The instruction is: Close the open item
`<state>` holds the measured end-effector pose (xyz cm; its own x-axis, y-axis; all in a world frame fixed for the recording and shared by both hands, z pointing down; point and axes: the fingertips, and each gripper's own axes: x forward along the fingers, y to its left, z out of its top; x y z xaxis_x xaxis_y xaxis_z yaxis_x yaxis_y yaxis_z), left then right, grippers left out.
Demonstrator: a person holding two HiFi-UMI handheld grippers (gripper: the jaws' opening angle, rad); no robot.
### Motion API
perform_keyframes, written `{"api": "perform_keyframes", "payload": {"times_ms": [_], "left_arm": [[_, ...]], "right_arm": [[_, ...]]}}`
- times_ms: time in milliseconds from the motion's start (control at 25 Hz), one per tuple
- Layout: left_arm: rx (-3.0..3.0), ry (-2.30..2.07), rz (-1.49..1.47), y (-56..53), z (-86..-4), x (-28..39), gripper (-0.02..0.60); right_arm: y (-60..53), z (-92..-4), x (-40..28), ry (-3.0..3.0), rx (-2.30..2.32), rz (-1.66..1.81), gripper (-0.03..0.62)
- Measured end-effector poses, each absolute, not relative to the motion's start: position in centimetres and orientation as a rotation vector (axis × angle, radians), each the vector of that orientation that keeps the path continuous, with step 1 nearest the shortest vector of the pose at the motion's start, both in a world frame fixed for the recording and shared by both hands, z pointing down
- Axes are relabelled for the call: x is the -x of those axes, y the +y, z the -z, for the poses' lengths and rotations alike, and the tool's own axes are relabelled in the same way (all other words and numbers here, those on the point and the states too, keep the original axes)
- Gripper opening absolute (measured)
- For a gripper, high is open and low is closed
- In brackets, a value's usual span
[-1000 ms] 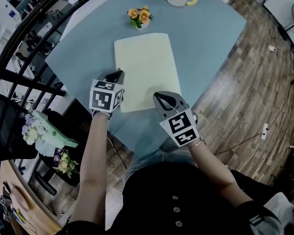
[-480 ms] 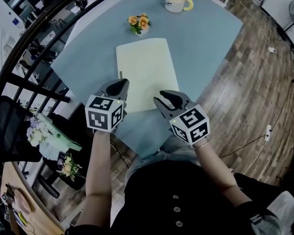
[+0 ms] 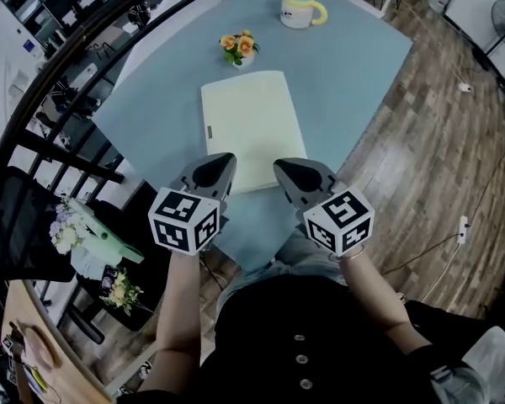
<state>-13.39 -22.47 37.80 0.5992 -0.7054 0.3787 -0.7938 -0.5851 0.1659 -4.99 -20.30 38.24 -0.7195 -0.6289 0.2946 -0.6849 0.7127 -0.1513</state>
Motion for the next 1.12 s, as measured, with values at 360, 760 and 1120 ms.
{"api": "perform_keyframes", "payload": {"times_ms": [360,760,1120], "left_arm": [[-2.573,-1.236,-0.345,-19.8,-36.9,12.5,0.018],[-2.548,-1.237,-0.449,-18.1,-38.7,12.0,0.018],[-2.494,-1.202,-0.434,-16.4,-40.2,11.6,0.018]], "right_arm": [[-18.1,-36.8,5.2,-2.747,-1.001,-0.356,0.005],[-16.5,-38.2,4.0,-2.716,-0.989,-0.384,0.003],[-15.5,-39.8,4.2,-2.703,-0.975,-0.435,0.003]]}}
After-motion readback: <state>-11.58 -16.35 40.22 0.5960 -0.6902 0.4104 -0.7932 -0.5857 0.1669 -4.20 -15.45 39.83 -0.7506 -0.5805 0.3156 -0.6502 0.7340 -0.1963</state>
